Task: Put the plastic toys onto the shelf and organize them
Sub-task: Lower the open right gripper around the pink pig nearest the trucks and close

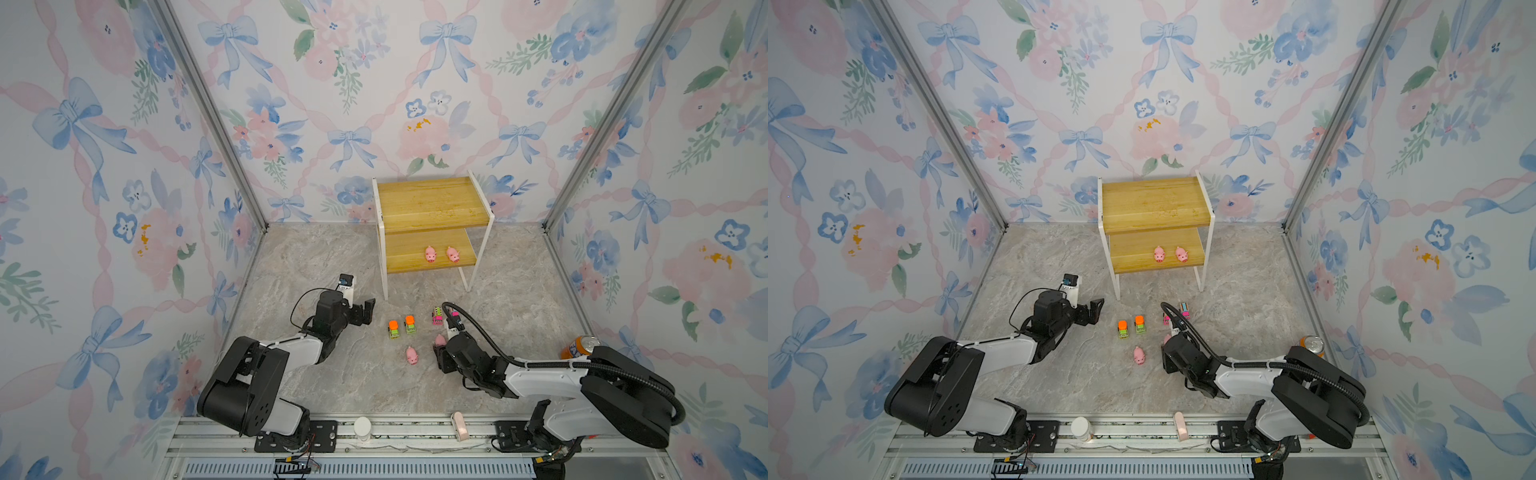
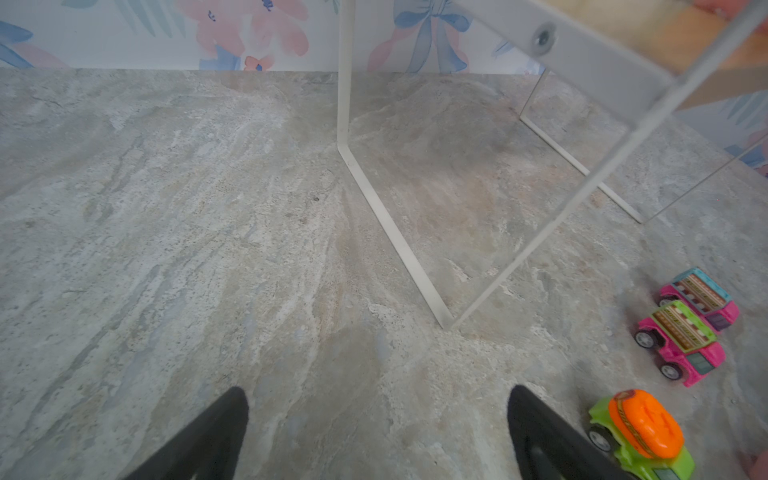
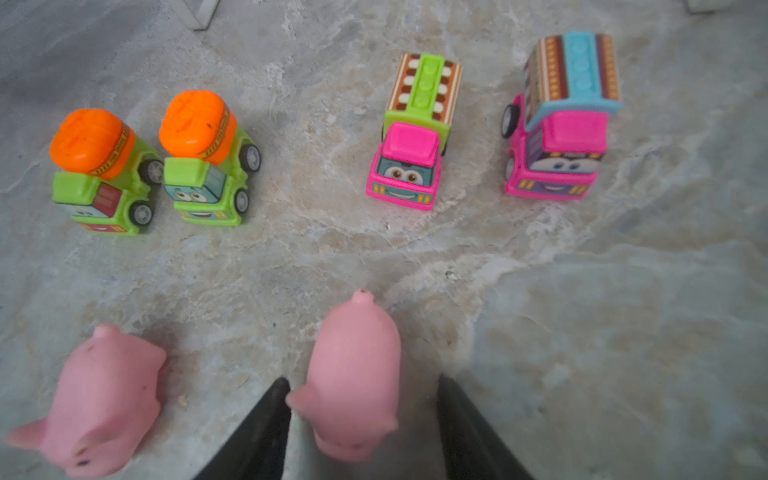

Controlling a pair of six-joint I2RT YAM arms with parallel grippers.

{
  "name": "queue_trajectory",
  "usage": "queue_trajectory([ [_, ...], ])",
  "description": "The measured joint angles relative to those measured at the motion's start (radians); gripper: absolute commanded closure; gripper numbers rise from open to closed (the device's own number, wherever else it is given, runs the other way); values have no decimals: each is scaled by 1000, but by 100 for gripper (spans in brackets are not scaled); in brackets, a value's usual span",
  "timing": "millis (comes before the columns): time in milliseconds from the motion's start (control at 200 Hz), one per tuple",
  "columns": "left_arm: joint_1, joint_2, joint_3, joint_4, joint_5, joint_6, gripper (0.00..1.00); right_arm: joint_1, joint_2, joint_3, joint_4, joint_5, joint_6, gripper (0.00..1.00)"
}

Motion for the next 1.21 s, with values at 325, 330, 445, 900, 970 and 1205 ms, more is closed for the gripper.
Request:
queue_trajectory([
  [325, 0, 0, 0, 0, -4, 0, 2, 0, 44, 12, 54, -2, 3, 64],
  [330, 0, 0, 0, 0, -4, 0, 2, 0, 44, 12, 54, -2, 3, 64],
  [445, 0, 0, 0, 0, -4, 0, 2, 0, 44, 11, 55, -3, 4, 68],
  [900, 0, 0, 0, 0, -7, 0, 2, -11, -7, -8, 47, -52, -19, 74],
  [970, 0, 0, 0, 0, -7, 0, 2, -13, -18, -8, 39, -56, -27, 74],
  [1205, 0, 0, 0, 0, -7, 0, 2, -21, -53, 25, -18, -76, -64, 74],
])
